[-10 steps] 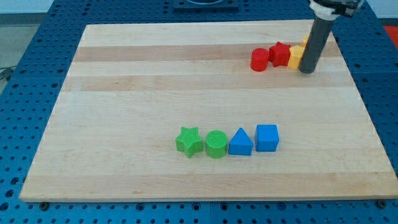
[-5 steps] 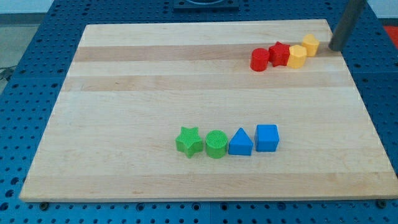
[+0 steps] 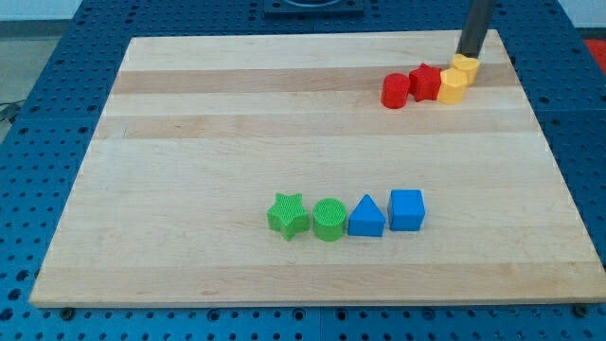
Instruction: Move the yellow heart into the yellow hexagon
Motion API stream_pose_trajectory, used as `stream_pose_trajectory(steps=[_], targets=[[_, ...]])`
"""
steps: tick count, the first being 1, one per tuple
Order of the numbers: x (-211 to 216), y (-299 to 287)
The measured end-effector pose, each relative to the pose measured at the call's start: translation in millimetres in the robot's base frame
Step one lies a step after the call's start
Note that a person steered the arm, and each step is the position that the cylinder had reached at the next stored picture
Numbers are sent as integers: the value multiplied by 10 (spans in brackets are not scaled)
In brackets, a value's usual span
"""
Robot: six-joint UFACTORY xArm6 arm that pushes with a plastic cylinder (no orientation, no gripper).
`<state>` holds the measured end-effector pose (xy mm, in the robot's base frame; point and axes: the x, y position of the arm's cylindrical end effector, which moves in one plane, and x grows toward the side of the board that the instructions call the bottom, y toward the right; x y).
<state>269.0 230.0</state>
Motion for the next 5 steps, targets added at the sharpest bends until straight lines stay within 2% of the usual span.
stream_pose_trajectory(steps=[1, 2, 3, 4, 5], targets=[[6, 86], [-469, -82], [-524, -404], [-430, -500], [-237, -309]])
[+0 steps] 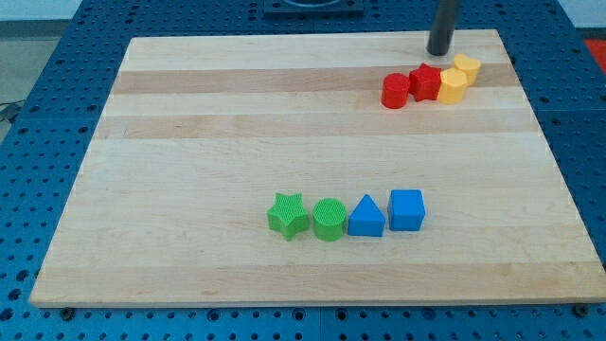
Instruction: Move the yellow heart into the yellow hexagon
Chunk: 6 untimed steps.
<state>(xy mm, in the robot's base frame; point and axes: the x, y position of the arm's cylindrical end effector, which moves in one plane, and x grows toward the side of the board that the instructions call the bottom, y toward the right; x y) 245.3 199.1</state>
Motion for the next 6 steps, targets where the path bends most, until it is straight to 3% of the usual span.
stream_pose_trajectory(steps=[6], targets=[[543, 283]])
